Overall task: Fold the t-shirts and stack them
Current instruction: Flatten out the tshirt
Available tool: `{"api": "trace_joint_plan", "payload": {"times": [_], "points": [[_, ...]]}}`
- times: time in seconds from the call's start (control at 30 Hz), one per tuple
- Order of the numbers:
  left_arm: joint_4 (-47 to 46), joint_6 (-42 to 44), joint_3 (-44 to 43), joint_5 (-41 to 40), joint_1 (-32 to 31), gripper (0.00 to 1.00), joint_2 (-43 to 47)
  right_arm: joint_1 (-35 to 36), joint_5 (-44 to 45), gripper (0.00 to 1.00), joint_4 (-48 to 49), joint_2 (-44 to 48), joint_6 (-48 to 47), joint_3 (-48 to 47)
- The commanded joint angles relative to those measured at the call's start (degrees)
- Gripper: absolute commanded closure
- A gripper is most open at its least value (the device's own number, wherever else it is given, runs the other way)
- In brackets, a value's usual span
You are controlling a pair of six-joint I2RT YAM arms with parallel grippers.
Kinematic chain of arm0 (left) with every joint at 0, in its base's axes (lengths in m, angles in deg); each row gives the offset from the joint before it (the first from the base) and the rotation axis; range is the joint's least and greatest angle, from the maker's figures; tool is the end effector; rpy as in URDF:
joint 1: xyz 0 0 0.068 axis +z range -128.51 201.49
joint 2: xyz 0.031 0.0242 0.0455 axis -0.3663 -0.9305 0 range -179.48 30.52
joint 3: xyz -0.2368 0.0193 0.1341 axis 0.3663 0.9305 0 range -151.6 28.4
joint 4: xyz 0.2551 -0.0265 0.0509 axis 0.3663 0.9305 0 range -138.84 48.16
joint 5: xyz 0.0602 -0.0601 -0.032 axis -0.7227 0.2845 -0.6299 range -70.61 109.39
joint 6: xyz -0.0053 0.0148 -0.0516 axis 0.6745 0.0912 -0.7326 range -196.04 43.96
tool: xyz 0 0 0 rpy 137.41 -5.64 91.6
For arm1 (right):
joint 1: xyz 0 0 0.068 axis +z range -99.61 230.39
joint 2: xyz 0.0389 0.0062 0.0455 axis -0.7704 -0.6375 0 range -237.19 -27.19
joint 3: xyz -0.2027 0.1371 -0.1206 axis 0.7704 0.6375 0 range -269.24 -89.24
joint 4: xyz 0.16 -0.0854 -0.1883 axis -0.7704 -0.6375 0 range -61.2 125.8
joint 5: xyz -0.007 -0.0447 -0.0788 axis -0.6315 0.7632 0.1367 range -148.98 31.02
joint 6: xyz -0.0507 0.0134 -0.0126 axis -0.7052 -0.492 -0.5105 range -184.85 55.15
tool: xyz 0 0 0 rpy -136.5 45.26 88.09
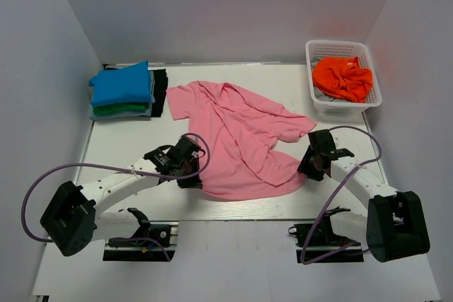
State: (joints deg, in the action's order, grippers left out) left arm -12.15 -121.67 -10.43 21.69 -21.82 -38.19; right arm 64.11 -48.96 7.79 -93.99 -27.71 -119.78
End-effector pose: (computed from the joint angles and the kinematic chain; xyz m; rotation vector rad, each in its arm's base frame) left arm 0.1518 -0.1451 0.1889 -0.0457 2.8422 -0.4539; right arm 0.1922 0.0406 0.1614 0.5926 2.5963 0.0504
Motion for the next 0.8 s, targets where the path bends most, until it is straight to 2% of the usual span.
{"api": "trace_joint_plan", "payload": {"times": [0.0, 0.03, 0.1, 0.23, 0.37, 0.47, 0.57, 0.67, 0.77], "points": [[0.84, -0.78, 0.24, -1.77, -0.28, 1.0, 2.26, -0.18, -2.2, 0.59, 5.06, -2.45, 0.21, 4.26], [1.36, -0.78, 0.24, -1.78, -0.28, 1.0, 3.05, -0.09, -3.16, 0.7, 5.59, -1.93, -0.4, 3.92], [1.37, -0.78, -0.36, -3.18, -0.28, 1.0, 3.58, 0.08, -6.05, 1.0, 6.82, -1.14, -1.8, 3.48], [2.42, 0.27, -4.05, -5.2, -0.28, 1.0, 4.89, 0.17, -9.32, 1.0, 7.18, 4.82, -4.37, 1.91], [5.75, 3.08, -10.2, -11.87, -0.28, 1.0, 7.45, 0.17, -9.06, 1.0, 3.23, 17.12, -6.82, -2.67], [6.56, 6.06, -18.54, -17.85, -0.28, 1.0, 9.02, 0.17, -7.3, 1.0, 0.86, 22.39, -8.14, -11.87], [4.11, 10.97, -27.42, -20.24, -0.28, 1.0, 10.52, 0.08, -6.86, 1.0, 2.33, 25.39, -8.84, -19.78], [2.42, 16.16, -37.0, -20.24, -0.28, 1.0, 11.05, 0.26, -5.72, 1.0, 4.88, 26.64, -9.89, -28.06], [1.38, 16.18, -48.32, -24.28, -0.28, 1.0, 11.75, 0.08, -0.11, 1.0, 5.77, 26.03, -10.6, -37.64]]}}
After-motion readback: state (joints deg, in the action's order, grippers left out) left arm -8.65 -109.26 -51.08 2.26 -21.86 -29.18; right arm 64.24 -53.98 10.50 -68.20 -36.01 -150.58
